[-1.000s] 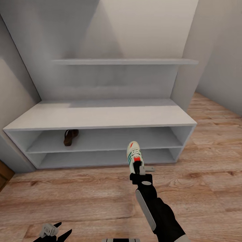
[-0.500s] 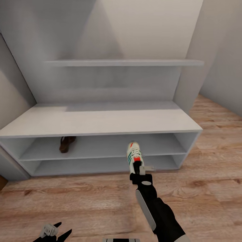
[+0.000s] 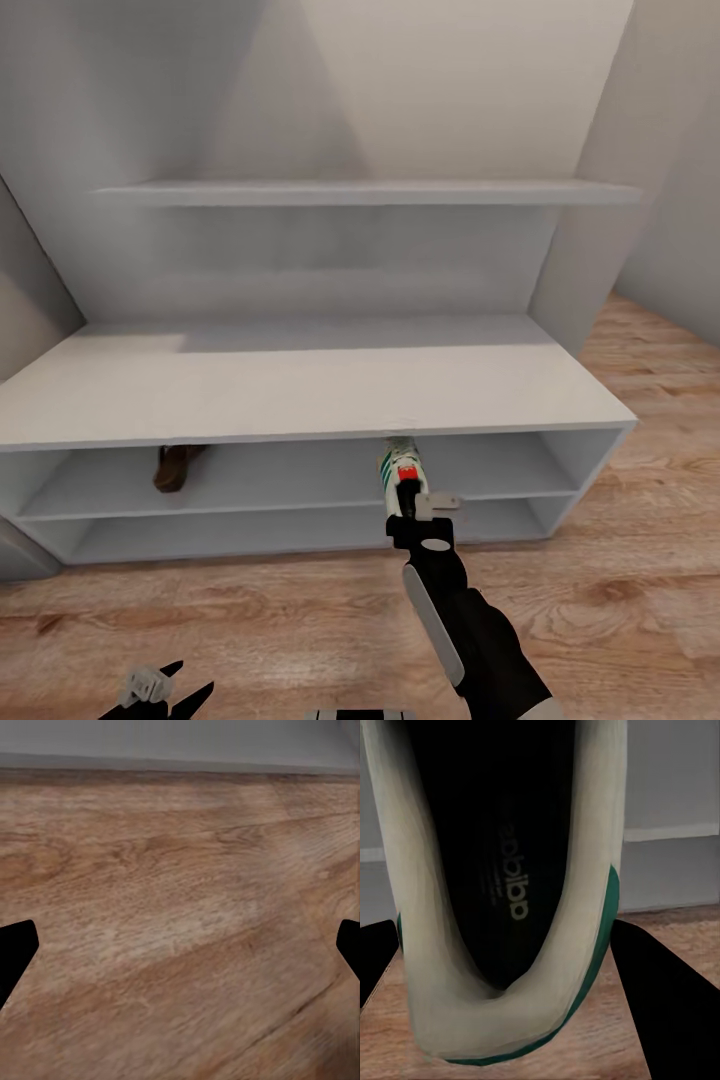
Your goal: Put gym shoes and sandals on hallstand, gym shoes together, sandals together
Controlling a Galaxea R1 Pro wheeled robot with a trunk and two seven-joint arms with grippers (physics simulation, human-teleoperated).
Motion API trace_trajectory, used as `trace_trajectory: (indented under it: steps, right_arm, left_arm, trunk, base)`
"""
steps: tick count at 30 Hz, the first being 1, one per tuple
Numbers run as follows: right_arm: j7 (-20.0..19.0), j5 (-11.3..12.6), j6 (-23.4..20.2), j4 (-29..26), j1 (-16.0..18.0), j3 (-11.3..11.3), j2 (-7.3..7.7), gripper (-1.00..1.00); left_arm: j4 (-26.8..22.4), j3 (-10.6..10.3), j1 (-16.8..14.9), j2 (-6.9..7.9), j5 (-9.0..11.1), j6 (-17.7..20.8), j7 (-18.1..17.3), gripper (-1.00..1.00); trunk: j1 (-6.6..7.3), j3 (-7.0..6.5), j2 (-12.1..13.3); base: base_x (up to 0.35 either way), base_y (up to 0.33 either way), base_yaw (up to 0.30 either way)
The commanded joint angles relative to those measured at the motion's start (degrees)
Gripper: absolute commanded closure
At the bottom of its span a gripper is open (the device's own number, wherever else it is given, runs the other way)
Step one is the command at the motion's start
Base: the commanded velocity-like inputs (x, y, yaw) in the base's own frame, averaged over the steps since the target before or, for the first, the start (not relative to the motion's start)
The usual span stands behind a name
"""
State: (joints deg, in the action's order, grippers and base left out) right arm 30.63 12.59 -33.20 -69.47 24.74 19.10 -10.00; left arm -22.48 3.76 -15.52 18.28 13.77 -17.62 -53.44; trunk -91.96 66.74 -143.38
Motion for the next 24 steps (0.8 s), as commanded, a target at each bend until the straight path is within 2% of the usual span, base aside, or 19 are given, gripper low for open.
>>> trace_trajectory:
  steps: [1, 5, 16, 24]
  right_arm:
    - [0.52, 0.51, -0.09, -0.06, 0.04, 0.1, 0.0, 1.0]
    - [0.49, 0.51, -0.1, -0.06, 0.04, 0.1, 0.0, 1.0]
    - [0.51, 0.51, -0.1, -0.06, 0.04, 0.09, 0.0, 1.0]
    - [0.49, 0.51, -0.11, -0.06, 0.04, 0.06, 0.0, 1.0]
  left_arm:
    - [0.07, 0.09, -0.04, 0.0, 0.12, -0.18, -0.26, -1.0]
    - [0.07, 0.1, -0.04, 0.0, 0.13, -0.18, -0.26, -1.0]
    - [0.07, 0.1, -0.04, 0.0, 0.12, -0.18, -0.26, -1.0]
    - [0.07, 0.08, -0.04, 0.0, 0.11, -0.17, -0.26, -1.0]
  trunk:
    - [-0.02, 0.05, -0.02]
    - [-0.02, 0.05, -0.02]
    - [-0.02, 0.05, -0.02]
    - [-0.02, 0.05, -0.02]
  base:
    - [0.306, 0.0, 0.0]
    - [0.179, 0.0, 0.0]
    - [0.047, 0.0, 0.0]
    - [0.229, 0.0, 0.0]
